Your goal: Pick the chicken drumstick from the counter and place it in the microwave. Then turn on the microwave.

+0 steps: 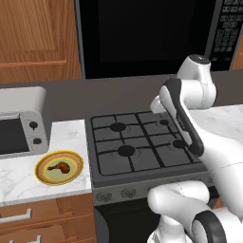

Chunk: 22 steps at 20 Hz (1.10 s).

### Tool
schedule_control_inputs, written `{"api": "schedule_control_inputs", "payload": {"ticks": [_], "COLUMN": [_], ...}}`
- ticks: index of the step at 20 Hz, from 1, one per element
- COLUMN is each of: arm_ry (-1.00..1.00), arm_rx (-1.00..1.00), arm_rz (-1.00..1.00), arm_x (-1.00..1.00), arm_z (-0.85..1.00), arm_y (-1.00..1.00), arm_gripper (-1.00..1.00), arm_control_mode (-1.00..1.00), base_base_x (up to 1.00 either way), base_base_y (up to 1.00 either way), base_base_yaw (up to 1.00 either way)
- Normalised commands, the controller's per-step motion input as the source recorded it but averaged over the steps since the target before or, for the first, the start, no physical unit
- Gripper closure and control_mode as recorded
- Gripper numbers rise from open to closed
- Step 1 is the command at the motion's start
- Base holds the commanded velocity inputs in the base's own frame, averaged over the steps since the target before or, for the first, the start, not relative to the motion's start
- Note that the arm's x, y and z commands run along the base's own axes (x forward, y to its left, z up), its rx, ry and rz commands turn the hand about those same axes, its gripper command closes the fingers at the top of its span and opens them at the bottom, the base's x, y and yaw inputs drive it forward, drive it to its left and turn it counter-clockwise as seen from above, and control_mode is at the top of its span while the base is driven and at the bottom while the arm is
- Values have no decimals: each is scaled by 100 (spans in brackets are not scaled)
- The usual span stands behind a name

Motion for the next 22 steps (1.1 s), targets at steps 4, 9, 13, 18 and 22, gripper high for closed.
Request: {"api": "schedule_control_inputs", "payload": {"ticks": [4,9,13,18,22], "arm_ry": [-19,-15,-6,-1,0], "arm_rx": [0,0,0,0,0], "arm_rz": [-2,-6,-9,-10,-9], "arm_x": [-18,-15,0,0,0], "arm_z": [16,22,34,40,40], "arm_y": [-28,-26,-37,-39,-38], "arm_gripper": [-100,-100,-100,-100,-100], "arm_control_mode": [-100,-100,-100,-100,-100], "base_base_x": [0,0,0,0,0], "base_base_y": [0,0,0,0,0], "base_base_yaw": [0,0,0,0,0]}}
